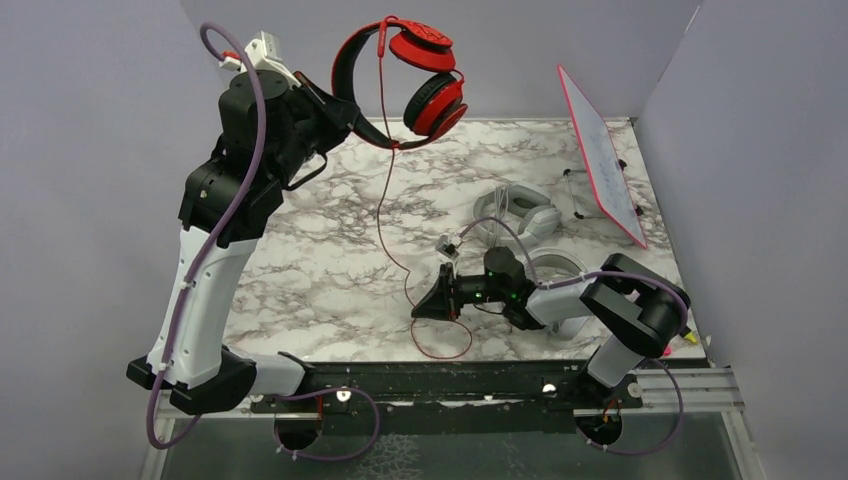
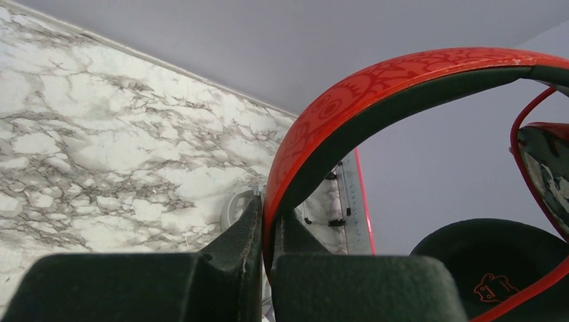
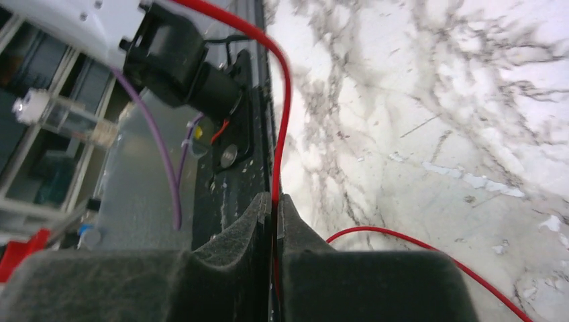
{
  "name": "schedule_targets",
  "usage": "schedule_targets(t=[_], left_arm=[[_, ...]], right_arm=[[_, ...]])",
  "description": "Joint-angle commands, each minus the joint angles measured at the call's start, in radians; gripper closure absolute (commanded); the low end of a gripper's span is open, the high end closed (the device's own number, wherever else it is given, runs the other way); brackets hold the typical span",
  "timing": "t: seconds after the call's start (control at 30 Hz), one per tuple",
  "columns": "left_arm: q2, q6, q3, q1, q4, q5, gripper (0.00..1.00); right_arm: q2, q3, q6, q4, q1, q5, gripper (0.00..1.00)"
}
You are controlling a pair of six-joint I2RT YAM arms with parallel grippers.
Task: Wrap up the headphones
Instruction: Wrap the headphones cable around the headphones.
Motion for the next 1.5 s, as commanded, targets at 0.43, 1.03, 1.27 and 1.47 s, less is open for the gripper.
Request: schedule_targets(t=[0.43,1.03,1.27,1.47], left_arm=[[-0.231,0.042,-0.039,0.005,0.190,0.396,1.00],[-0.322,0.513,-0.216,0.002,-0.333,0.151,1.00],[-0.384,0.657,-0.459,0.004,-0.235,-0.131,1.00],[-0.394,0.807,-0.621,0.003,-0.095,-0.223,1.00]], right_arm=[[-0.014,0.219,-0.266,-0.177,-0.338,0.311,0.99],[0.157,0.895,-0.354,-0.726,-0.570,0.057,0.99],[0.178,1.118,-0.368,-0.949,-0.577,0.028,0.99],[0.220,1.289,-0.326,-1.079,-0.577,-0.019,0.99]])
